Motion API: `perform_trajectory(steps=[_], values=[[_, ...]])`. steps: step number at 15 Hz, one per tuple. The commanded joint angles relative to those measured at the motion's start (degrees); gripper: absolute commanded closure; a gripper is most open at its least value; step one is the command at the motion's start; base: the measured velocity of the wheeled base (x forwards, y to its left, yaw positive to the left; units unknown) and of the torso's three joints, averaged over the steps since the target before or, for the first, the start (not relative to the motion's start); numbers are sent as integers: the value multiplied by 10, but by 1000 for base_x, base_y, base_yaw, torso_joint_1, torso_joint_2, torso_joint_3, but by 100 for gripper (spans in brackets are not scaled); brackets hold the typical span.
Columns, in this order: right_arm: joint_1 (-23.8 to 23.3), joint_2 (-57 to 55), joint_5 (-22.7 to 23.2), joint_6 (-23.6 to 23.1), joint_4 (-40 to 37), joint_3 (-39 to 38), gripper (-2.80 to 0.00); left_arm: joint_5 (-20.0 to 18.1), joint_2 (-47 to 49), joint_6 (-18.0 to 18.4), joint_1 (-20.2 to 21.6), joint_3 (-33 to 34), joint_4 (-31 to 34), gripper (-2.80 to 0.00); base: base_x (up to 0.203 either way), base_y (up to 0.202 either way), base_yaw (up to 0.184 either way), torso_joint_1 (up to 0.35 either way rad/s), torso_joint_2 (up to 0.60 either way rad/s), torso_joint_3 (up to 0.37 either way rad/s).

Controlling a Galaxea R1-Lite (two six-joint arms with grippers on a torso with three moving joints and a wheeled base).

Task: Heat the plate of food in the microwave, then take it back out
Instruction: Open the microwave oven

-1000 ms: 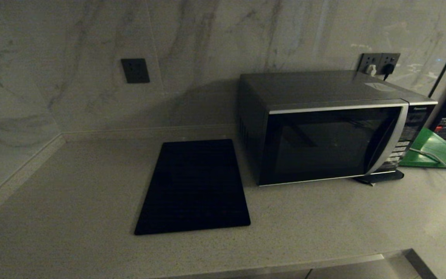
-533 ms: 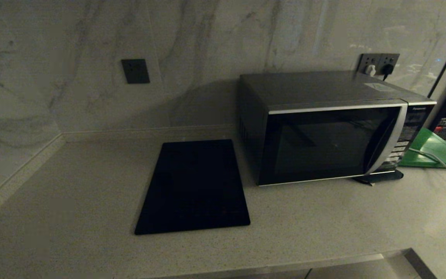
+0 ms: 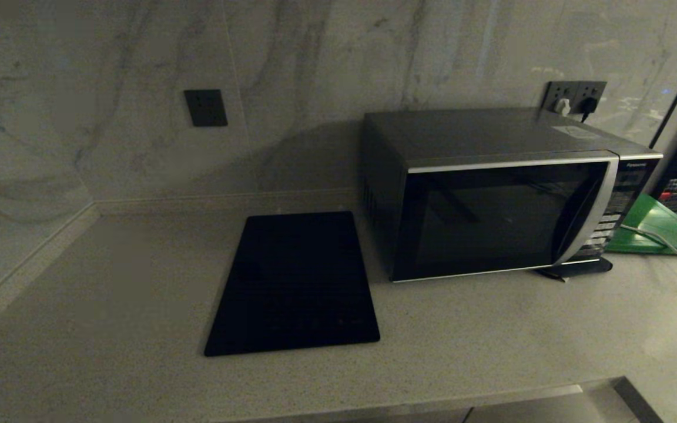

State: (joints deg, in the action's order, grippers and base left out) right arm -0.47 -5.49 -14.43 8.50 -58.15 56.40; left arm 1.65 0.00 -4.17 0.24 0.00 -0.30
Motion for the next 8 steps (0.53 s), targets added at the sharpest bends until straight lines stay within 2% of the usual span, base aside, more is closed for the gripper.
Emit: perform_trajectory(steps=[1, 4, 5, 8], values=[[1, 54, 14, -40, -49, -13, 0, 0, 1, 0, 0, 0, 0, 0, 0, 0, 0, 0, 0, 0], [1, 55, 30, -32, -36, -29, 0, 0, 1, 0, 0, 0, 0, 0, 0, 0, 0, 0, 0, 0], [1, 55, 30, -31, -2, -55, 0, 0, 1, 0, 0, 0, 0, 0, 0, 0, 0, 0, 0, 0], [1, 55, 27, -25, 179, -185, 0, 0, 1, 0, 0, 0, 0, 0, 0, 0, 0, 0, 0, 0]])
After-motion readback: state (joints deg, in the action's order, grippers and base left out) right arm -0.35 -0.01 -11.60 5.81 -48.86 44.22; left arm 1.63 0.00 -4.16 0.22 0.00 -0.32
